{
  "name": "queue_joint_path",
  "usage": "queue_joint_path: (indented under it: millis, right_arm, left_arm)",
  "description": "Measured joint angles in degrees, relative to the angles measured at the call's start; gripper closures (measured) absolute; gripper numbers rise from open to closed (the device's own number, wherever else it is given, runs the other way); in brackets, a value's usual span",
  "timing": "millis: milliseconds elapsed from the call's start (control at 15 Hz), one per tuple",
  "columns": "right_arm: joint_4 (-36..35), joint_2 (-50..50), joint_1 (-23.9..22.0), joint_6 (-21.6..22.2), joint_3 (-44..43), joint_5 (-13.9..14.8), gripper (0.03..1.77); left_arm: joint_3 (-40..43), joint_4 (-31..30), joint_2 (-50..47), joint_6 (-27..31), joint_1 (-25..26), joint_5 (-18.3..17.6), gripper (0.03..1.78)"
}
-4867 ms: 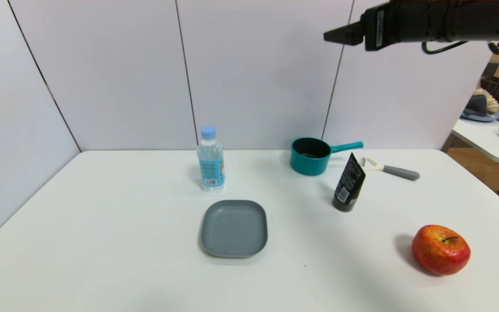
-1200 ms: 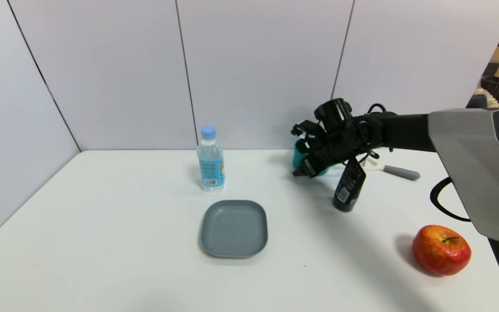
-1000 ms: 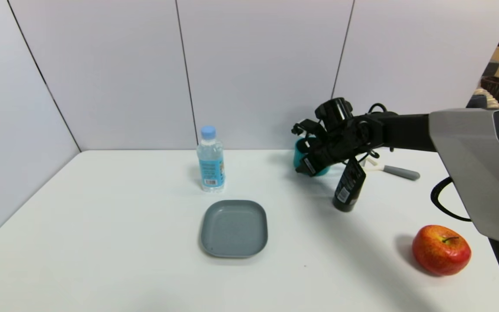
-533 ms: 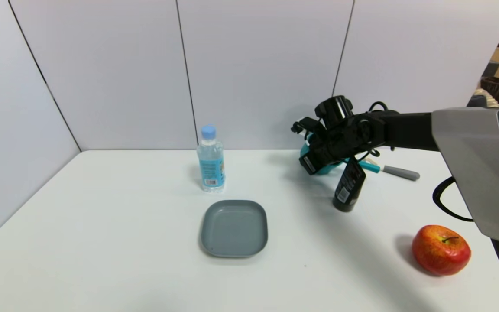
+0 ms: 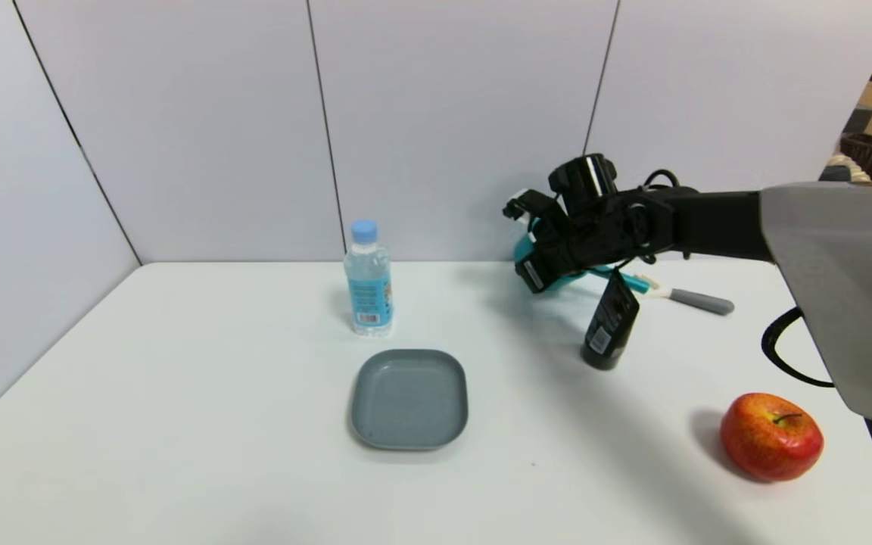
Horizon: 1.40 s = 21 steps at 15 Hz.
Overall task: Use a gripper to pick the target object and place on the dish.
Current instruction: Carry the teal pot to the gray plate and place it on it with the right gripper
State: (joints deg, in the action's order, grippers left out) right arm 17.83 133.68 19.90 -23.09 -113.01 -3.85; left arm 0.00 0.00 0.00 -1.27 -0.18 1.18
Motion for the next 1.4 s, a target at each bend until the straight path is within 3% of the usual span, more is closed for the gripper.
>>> queue_joint_path:
  millis: [400,800,1067,1400]
  right_arm:
    - [0.5,-5.7,2.3,-0.5,-0.1,-1.0,1.66]
    - [2.0,-15.4,7.6,-1.7,0.1,-2.4,1.66]
    - [12.9,-22.0,11.1,-2.3,0.1,-2.8,1.66]
    - [27.0,-25.9,16.0,-3.4,0.2,-5.8,1.66]
  left_arm:
    - [0.0,0.0,0.0,0.0,0.0,0.0,0.12]
    - [0.0,0.0,0.0,0.0,0.0,0.0,0.12]
    - [0.0,0.0,0.0,0.0,0.0,0.0,0.12]
    - [0.0,0.0,0.0,0.0,0.0,0.0,0.12]
